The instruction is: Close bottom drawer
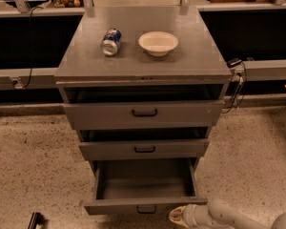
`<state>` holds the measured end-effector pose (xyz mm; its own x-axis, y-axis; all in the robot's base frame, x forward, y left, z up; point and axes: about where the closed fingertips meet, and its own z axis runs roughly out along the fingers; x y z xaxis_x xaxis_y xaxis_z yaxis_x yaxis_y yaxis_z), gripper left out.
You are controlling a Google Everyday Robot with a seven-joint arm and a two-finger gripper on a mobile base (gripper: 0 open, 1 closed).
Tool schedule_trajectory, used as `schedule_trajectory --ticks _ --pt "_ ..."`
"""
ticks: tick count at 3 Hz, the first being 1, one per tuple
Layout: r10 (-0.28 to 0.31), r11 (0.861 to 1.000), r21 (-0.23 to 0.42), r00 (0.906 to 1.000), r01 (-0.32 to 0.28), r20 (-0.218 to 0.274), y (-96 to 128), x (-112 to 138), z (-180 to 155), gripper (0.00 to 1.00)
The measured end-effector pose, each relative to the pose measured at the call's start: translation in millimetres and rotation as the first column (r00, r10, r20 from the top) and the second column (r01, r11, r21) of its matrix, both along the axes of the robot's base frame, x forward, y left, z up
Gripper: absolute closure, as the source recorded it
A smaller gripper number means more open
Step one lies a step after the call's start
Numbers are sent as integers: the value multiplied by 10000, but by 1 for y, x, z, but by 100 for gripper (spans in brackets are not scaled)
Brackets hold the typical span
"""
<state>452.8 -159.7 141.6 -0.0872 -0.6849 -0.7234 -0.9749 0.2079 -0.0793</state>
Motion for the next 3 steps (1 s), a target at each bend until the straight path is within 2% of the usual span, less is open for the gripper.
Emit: schedule_trajectory --ticks 1,3 --pt "-252 9990 378 9992 241 295 0 18 -9 100" --pt "-761 9948 754 9910 680 1104 -10 62 4 100"
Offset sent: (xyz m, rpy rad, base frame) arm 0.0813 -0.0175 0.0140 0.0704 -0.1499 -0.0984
